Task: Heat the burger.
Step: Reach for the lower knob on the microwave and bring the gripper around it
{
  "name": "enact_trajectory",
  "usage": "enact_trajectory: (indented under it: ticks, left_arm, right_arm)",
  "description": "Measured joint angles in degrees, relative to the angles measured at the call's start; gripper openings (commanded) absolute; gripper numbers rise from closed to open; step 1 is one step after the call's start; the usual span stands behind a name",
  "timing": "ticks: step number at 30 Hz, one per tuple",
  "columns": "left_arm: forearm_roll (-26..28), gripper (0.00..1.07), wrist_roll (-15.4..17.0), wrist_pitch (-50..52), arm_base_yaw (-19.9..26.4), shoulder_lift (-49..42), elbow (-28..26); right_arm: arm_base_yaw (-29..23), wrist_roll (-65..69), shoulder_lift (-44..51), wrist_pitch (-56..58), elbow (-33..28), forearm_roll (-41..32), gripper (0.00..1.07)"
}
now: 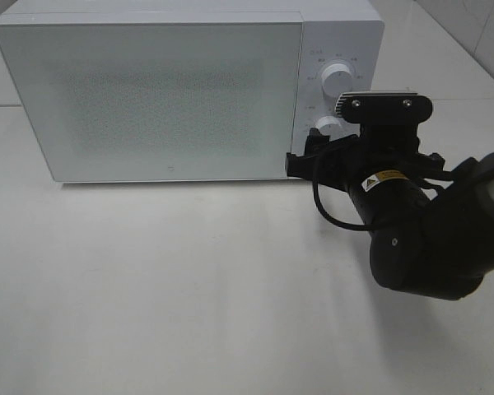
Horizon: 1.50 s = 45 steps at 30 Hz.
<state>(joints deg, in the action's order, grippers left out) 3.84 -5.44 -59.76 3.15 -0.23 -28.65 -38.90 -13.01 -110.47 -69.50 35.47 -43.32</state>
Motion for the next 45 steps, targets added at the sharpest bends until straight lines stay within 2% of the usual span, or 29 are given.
enact_trajectory:
  ticks: [20,45]
  left_arm:
    - [0.0,1.00,0.0,0.0,0.0,0.0,0.0]
    - [0.0,1.00,0.0,0.0,0.0,0.0,0.0]
  right_arm:
    - [3.3,0.0,-8.5,0.0,10.0,2.2,0.76]
    - [4.8,1.0,-9.6,0.1,9.8,4.3,0.76]
